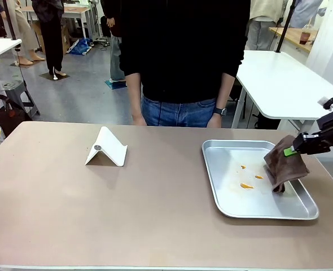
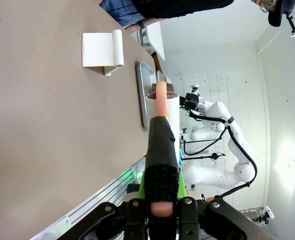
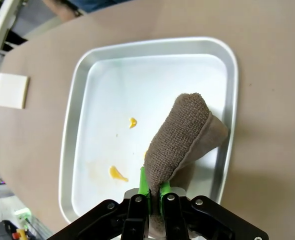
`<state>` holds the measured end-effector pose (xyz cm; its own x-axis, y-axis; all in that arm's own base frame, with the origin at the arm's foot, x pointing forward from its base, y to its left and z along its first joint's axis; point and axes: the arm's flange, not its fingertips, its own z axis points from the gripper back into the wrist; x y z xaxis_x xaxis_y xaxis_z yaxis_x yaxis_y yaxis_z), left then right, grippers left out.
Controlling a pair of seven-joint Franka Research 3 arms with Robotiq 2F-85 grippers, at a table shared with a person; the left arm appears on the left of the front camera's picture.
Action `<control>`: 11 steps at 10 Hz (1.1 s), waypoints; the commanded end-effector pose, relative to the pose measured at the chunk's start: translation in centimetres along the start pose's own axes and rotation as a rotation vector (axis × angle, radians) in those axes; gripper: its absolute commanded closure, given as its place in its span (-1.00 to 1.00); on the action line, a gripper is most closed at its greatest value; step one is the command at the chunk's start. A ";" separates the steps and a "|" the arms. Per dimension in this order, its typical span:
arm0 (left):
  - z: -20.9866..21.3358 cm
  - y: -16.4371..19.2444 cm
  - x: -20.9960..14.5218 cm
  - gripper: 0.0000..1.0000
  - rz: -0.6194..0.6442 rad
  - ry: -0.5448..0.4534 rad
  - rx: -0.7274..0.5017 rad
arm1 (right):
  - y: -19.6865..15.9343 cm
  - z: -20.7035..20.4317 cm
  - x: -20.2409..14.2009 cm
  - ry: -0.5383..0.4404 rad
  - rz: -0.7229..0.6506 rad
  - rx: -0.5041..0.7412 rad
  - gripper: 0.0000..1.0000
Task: Clean the surface of the table.
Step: Clean the area not pointed to by the person.
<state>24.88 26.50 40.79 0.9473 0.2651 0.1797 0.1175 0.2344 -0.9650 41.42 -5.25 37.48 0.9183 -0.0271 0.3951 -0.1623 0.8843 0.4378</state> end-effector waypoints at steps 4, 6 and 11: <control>-0.1 -0.5 0.1 0.55 0.010 -0.014 -0.005 | 1.7 -6.3 1.5 0.045 0.017 0.005 1.00; -0.1 -0.5 0.1 0.55 0.010 -0.014 -0.005 | 2.0 -8.7 0.9 0.095 0.013 0.042 1.00; -0.1 -0.5 0.1 0.55 0.010 -0.014 -0.005 | 3.7 -12.3 -0.3 0.183 0.043 0.104 1.00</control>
<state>24.88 26.49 40.79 0.9473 0.2652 0.1796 0.1174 0.2344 -0.9650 44.70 3.27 29.68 0.9642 0.0728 0.2549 -0.1932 0.8514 0.4876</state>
